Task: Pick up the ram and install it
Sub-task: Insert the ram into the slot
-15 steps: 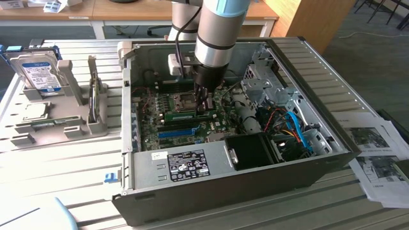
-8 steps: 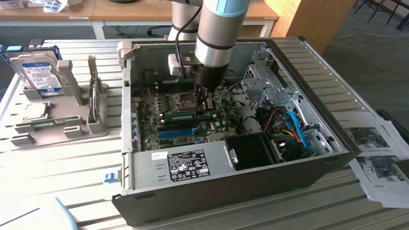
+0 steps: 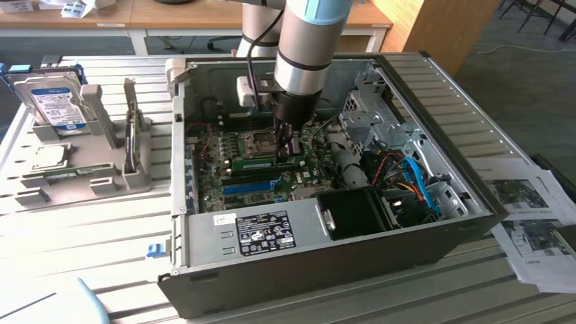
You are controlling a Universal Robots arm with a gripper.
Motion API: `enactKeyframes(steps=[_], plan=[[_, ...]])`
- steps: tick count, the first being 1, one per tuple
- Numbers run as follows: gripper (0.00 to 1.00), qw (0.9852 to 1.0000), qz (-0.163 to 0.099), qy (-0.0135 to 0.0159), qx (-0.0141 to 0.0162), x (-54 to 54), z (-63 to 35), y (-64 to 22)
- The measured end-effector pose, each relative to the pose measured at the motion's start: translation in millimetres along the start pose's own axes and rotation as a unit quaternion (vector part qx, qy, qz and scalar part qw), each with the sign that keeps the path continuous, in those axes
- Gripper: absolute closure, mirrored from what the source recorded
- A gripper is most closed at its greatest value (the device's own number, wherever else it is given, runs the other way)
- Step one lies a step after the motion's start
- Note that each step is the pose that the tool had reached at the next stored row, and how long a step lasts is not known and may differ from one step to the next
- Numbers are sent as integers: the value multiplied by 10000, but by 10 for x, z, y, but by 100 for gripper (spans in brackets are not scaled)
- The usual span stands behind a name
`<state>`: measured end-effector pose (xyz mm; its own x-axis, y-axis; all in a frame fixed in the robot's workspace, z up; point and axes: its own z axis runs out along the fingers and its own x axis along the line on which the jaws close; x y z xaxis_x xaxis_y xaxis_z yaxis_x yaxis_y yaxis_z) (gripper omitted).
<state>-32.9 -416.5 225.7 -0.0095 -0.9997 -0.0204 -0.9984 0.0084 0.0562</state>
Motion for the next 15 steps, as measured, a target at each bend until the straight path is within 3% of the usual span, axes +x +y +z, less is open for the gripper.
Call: enactKeyframes(steps=[15], plan=[[89, 10000, 1, 0, 0, -1, -31, 2]])
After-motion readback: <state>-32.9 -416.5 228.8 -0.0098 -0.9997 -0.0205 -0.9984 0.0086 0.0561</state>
